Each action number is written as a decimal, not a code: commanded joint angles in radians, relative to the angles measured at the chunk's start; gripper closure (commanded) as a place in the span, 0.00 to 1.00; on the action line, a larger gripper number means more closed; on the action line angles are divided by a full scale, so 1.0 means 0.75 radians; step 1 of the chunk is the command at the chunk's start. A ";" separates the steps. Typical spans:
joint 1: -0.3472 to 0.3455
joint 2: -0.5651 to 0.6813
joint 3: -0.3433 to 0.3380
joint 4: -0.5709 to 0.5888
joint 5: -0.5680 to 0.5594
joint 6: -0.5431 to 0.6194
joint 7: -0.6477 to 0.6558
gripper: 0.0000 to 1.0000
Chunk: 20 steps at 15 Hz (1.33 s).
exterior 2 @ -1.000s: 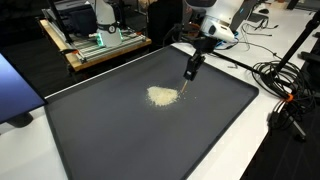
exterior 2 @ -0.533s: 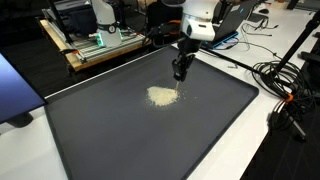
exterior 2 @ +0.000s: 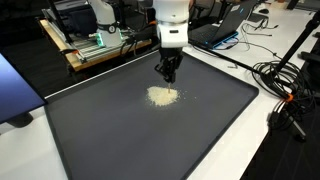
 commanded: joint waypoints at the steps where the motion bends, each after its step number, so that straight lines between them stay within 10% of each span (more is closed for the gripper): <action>1: -0.122 -0.036 0.065 -0.048 0.227 0.035 -0.206 0.97; 5: -0.250 -0.021 0.123 -0.045 0.514 0.029 -0.429 0.97; 14: -0.169 0.005 0.059 -0.001 0.403 0.001 -0.341 0.88; 20: -0.296 0.045 0.120 0.037 0.619 -0.151 -0.581 0.97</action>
